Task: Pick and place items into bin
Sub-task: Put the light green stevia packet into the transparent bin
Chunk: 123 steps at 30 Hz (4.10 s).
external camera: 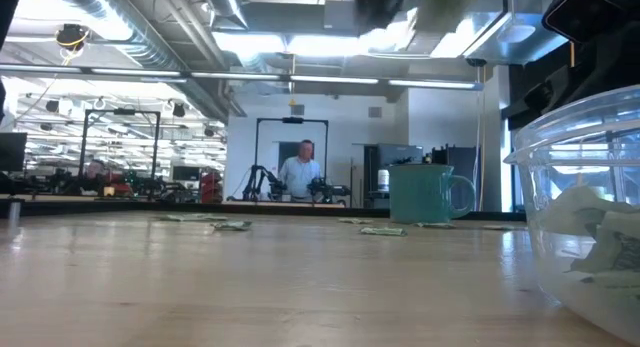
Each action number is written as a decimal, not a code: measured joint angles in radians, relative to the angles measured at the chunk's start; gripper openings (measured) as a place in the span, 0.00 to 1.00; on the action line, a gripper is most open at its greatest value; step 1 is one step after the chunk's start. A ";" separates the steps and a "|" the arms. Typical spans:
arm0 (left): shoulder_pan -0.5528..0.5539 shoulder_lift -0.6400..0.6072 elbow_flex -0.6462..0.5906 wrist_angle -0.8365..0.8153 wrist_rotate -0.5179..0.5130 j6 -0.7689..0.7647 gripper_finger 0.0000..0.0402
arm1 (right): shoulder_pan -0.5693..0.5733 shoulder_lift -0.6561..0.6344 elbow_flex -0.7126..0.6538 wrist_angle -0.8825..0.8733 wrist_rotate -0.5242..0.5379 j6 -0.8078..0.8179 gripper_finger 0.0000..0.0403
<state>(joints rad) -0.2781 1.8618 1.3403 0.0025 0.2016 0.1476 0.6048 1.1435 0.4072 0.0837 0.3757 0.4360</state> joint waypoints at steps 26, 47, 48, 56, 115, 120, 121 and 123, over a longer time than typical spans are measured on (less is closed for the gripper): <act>-0.156 0.391 0.355 -0.104 -0.186 -0.033 0.05 | 0.000 0.002 -0.005 0.000 -0.002 0.058 0.22; -0.045 0.138 0.318 -0.445 -0.206 -0.066 0.18 | 0.001 0.002 -0.006 -0.009 -0.056 0.080 0.22; -0.035 0.118 0.292 -0.447 -0.204 -0.065 0.18 | 0.001 0.002 -0.006 -0.011 -0.056 0.082 0.22; 0.025 -0.059 -0.018 -0.221 -0.172 -0.143 0.18 | -0.014 0.002 -0.006 -0.038 -0.024 0.197 0.22; 0.144 -0.479 -0.876 0.595 -0.443 -0.170 0.18 | -0.853 0.002 0.074 -0.792 -0.136 0.263 0.22; 0.144 -0.479 -0.876 0.591 -0.443 -0.170 0.18 | -0.854 0.005 0.061 -0.764 -0.133 0.260 0.22; 0.144 -0.479 -0.876 0.591 -0.443 -0.170 0.18 | -0.857 0.011 0.060 -0.762 -0.130 0.255 0.22; 0.144 -0.479 -0.876 0.591 -0.443 -0.170 0.18 | -0.869 0.032 0.060 -0.757 -0.124 0.233 0.22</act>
<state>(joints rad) -0.1345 1.3827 0.4648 0.5938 -0.2417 -0.0227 -0.2643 1.1752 0.4671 -0.6736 0.2522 0.6690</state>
